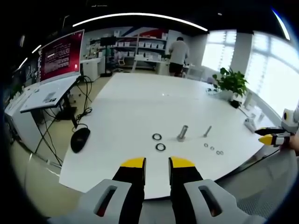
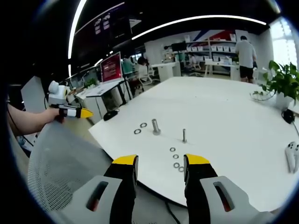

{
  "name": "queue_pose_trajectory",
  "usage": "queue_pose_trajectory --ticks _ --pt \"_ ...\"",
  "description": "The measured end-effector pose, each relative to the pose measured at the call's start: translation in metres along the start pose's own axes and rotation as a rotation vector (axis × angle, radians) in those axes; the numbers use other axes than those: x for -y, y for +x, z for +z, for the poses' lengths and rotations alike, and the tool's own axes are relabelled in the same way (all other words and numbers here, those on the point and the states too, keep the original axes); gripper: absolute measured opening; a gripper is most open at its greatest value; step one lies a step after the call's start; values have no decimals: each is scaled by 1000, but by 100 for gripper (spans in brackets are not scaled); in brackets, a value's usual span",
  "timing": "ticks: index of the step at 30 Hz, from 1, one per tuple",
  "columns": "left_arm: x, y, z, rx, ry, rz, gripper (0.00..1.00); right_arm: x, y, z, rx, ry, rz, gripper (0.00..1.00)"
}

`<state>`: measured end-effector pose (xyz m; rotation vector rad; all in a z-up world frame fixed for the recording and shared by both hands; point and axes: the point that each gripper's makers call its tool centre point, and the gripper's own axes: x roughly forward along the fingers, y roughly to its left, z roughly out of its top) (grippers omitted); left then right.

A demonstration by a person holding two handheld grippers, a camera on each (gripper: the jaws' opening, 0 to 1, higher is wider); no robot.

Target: Place the washer onto the threaded stud by aligning its center hole with the stud, sliding it down to the base, and recovering from edge contact or off-axis alignment until the washer reaches the visible bottom stop.

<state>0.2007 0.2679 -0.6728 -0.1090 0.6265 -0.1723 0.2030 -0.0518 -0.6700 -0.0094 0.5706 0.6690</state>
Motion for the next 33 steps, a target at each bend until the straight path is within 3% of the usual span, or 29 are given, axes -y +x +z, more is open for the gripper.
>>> queue_pose_trajectory --ticks 14,20,24,33 --pt "2 4 -9 -56 17 -6 18 3 -1 1 10 15 -8 42" --pt "2 4 -13 -80 21 3 18 6 2 -13 -71 4 -33 45" --pt "-2 4 -13 -78 9 14 18 5 2 -14 -66 41 -25 45" --pt "-2 4 -13 -75 13 11 19 5 2 -14 -69 35 -22 44"
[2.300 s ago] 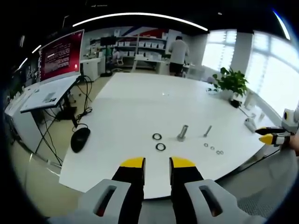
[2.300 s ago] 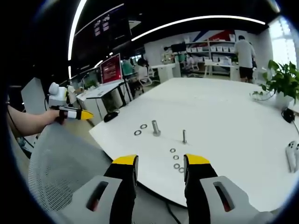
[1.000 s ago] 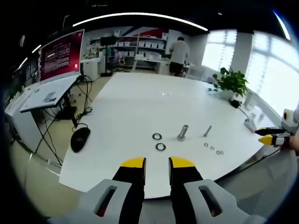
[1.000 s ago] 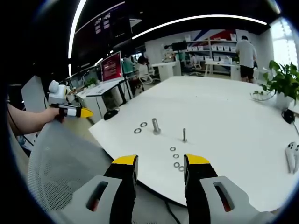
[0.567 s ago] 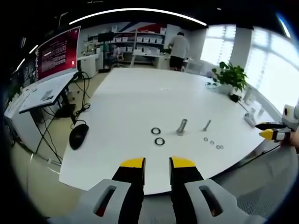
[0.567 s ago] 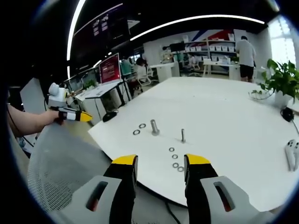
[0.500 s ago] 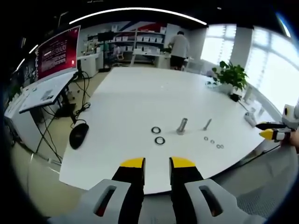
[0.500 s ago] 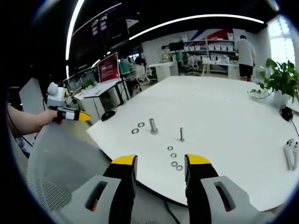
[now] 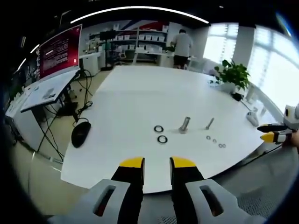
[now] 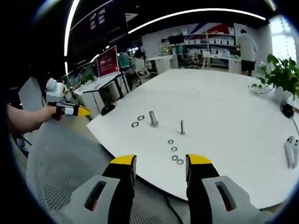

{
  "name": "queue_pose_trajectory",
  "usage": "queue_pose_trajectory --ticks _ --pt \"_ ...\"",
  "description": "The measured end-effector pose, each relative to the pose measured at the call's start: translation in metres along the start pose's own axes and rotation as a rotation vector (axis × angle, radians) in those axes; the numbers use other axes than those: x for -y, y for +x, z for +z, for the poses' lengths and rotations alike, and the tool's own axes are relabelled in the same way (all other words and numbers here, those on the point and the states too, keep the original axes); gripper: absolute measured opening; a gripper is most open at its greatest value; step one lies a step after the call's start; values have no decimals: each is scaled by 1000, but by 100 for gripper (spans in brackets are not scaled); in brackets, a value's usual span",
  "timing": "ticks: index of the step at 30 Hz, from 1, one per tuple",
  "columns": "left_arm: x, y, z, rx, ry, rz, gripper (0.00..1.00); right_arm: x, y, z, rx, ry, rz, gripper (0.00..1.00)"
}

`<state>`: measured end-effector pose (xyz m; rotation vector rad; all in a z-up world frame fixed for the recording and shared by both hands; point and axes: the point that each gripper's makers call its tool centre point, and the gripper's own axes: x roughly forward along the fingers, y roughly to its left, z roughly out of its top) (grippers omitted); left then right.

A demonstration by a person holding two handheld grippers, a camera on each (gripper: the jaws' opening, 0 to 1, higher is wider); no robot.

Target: Place the washer onto the threaded stud by aligning its center hole with the stud, sliding it down to the base, and recovering from edge contact or off-axis alignment until the washer reaches the visible bottom stop.

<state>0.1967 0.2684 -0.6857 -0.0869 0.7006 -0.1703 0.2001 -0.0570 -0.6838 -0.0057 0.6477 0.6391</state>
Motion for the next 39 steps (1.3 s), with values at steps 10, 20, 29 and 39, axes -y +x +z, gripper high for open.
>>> queue_pose_trajectory --ticks 10,20,29,39 --pt "7 2 -2 -29 38 -16 25 -1 0 -2 -14 -5 7 44" --pt "4 12 11 -103 100 -67 26 1 -1 -2 -9 2 2 44" --pt "19 47 17 -168 146 -125 27 3 -2 1 5 20 -4 43" --pt "18 86 6 -248 148 -132 27 6 -3 0 10 32 -15 43"
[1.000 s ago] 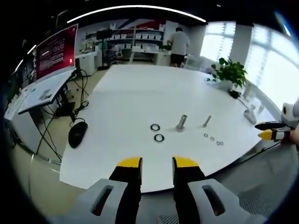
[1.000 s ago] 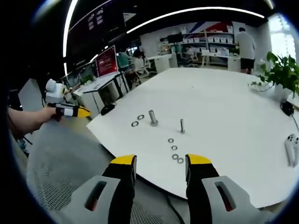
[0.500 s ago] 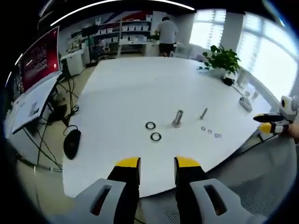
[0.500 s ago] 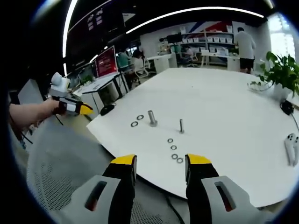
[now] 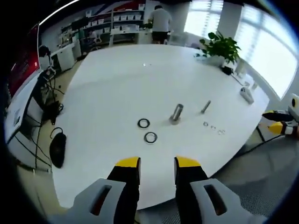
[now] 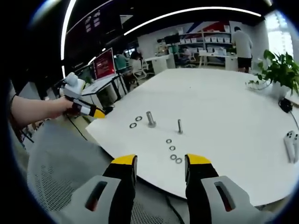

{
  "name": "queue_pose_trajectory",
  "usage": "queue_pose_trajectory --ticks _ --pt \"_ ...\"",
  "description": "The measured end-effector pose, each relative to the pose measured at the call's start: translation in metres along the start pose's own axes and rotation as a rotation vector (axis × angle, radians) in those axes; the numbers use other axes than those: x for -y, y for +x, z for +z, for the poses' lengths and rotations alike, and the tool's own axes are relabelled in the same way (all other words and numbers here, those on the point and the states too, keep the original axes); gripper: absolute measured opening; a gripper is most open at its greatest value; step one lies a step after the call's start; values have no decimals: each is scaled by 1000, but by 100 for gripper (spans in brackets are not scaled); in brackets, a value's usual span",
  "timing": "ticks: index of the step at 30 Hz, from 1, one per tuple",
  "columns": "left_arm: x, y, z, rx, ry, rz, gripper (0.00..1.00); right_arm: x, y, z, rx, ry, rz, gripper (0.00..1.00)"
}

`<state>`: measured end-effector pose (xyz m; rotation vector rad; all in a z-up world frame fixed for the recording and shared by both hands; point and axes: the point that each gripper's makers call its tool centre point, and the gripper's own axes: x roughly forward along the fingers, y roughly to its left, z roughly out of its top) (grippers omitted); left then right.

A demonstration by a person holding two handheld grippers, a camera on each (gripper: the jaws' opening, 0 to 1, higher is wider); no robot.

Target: Place the washer onto the threaded stud by aligning its center hole with the stud, sliding it down to the base, and recovering from edge contact or off-axis alignment until the washer reaches the visible bottom stop.

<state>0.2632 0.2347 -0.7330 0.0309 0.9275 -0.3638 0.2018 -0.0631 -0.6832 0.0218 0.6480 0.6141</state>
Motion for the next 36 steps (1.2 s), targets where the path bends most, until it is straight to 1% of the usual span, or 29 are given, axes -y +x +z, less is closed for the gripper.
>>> queue_pose_trajectory --ticks 2,3,5,9,18,23,26,28,29,31,33,35,36 --pt "-1 5 0 -9 -12 -5 27 1 0 0 1 7 -2 43" --pt "1 8 1 -12 -33 -15 28 1 0 0 0 8 -2 43" --pt "-4 17 2 -18 -48 -20 28 0 0 0 -1 6 -1 43" --pt "-8 30 2 -48 -20 -13 28 1 0 -1 -5 9 -2 43" --pt "-7 54 5 -100 23 -30 28 4 0 -2 -8 23 -17 44" --pt "-7 73 3 -132 11 -35 29 5 -1 -2 -2 35 -22 44" --pt "-7 81 1 -156 37 -27 31 6 -1 -5 -12 44 -25 44" --pt "-11 89 1 -168 71 -7 33 6 -1 -5 -12 44 -25 44" --pt "-10 91 2 -174 90 -6 33 6 -1 -4 -11 43 -24 44" --pt "-11 97 1 -196 100 -9 32 5 -1 -4 -8 42 -16 43" --pt "-13 101 2 -207 113 -6 32 3 0 -4 -12 40 -5 42" --pt "-15 106 2 -222 119 -6 31 5 -1 -4 -10 38 -17 42" --pt "-14 108 1 -236 120 -8 31 8 -2 -1 7 50 -28 42"
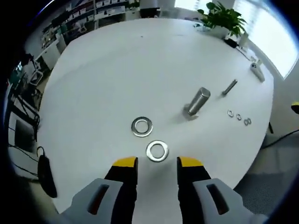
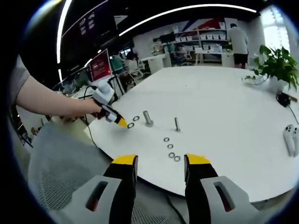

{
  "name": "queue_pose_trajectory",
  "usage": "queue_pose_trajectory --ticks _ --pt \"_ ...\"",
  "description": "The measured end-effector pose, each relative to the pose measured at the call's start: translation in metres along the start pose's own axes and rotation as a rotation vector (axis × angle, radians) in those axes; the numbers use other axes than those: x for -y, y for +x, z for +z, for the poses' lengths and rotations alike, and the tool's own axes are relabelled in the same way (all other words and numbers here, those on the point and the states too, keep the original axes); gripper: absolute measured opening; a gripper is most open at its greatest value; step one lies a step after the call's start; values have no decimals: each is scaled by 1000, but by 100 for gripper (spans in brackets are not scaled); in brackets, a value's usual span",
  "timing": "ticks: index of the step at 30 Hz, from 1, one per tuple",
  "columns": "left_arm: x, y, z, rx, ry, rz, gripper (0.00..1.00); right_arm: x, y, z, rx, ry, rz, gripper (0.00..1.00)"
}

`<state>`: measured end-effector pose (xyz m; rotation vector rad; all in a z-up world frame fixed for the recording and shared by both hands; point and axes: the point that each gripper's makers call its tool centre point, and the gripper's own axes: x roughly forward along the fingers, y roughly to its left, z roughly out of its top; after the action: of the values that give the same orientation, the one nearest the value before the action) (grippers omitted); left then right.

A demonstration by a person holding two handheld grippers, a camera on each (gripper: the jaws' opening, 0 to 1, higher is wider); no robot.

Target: Place the washer onto the threaded stud by aligning its center hole with the stud, sliding it down to the base, and recovering from edge contact or off-axis alignment until the washer reaches the visible bottom stop.

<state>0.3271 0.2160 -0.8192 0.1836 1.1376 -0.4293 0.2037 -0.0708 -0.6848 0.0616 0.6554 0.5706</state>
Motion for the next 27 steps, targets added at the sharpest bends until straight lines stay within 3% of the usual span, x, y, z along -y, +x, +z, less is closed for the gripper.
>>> queue_pose_trajectory --ticks 9,15,19,20,24,27 --pt "4 13 -1 -64 77 -3 30 0 0 -1 -2 7 2 42" --pt "10 8 3 -90 148 4 29 1 0 -1 -1 12 -4 42" --pt "12 12 -7 -137 180 1 28 2 0 0 1 15 -6 42" --pt "10 12 -2 -113 214 9 26 2 0 0 2 15 -7 42" --pt "12 11 -1 -123 200 -3 26 2 0 0 1 15 -5 41" --pt "13 13 -1 -140 273 -14 25 2 0 0 3 16 -5 41"
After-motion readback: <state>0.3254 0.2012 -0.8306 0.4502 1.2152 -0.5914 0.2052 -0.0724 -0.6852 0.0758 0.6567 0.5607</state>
